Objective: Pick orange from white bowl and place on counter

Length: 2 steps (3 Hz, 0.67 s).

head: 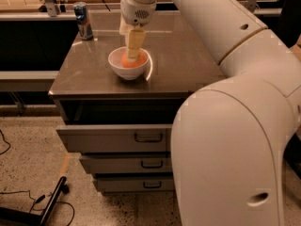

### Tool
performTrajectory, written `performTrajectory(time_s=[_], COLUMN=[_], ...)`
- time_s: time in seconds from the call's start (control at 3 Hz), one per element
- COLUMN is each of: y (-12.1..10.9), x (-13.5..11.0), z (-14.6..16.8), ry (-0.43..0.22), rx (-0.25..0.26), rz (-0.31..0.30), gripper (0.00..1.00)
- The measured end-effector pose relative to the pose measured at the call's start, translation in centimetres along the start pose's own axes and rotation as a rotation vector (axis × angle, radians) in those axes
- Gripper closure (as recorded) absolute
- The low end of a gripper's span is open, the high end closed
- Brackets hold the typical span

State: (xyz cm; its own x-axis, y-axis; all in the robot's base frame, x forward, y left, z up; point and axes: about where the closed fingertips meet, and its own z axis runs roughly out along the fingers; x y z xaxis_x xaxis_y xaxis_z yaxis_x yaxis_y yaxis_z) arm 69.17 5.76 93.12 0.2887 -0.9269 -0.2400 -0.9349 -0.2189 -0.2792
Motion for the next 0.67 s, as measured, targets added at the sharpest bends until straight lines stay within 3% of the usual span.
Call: performTrajectory(time_s=[0.67], y=[0.18], x=[0.29], z=[1.15], ry=[0.011], rx=[-0.023], rz=[0.011], gripper=[0.39])
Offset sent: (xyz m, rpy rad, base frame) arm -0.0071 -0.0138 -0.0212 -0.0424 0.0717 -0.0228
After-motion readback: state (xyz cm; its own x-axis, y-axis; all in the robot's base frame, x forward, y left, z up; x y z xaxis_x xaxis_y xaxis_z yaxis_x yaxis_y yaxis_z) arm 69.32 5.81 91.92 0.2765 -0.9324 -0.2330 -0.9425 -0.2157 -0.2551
